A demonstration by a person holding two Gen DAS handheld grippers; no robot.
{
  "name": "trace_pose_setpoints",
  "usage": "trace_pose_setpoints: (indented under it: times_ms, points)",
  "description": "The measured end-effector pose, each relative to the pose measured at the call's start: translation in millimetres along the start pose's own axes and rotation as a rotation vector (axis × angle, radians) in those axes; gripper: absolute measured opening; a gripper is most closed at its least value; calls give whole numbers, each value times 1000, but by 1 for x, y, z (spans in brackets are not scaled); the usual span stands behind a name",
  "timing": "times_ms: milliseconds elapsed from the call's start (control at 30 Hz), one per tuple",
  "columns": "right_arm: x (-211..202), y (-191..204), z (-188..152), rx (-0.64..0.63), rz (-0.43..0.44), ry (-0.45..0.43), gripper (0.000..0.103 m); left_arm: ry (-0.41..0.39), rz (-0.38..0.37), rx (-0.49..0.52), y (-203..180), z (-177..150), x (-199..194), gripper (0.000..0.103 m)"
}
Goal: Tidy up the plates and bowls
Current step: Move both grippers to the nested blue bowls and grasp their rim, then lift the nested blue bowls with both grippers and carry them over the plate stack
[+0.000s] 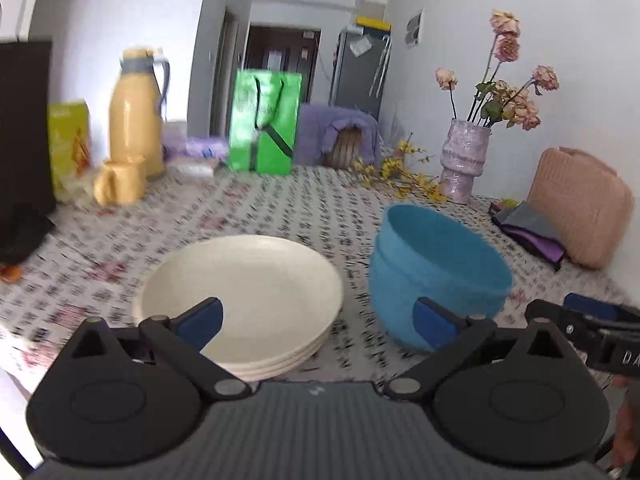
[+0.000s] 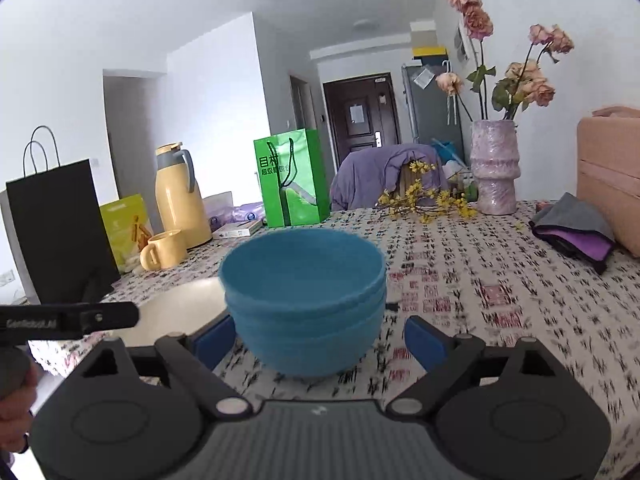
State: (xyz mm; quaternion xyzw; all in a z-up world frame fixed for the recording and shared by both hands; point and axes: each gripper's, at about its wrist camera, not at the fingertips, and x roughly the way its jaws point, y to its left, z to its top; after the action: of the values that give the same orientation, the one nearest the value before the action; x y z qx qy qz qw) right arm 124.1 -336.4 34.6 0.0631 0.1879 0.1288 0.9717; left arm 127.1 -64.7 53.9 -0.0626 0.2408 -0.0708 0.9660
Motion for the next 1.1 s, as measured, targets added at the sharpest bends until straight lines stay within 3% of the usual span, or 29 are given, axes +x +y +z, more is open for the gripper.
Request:
trace_pose_setpoints:
  times_ms: [167,400,600,867,933,967,1033,1100]
  points:
    - [20,-18,33,58,20,7,92,86,-114,-87,0,31,33,103]
    - [65,-55,60,224,62,132,92,185,-242,-202,0,61,83,103]
    - [103,-76,57,332,93,267,92,350,-289,-301,4,63,133,103]
    - [141,-92,35,489,198,423,91,467,-342,-325,4,51,164,102]
    - [148,-93,30,522,219,451,88,477,-346,-319,2,49,166,97]
    - [151,-93,28,535,231,464,84,467,-346,-307,0,49,165,82]
    - [155,-94,25,551,233,478,79,474,-334,-287,-2,50,165,72]
    - [156,-96,22,562,219,483,63,470,-306,-264,-2,49,166,54]
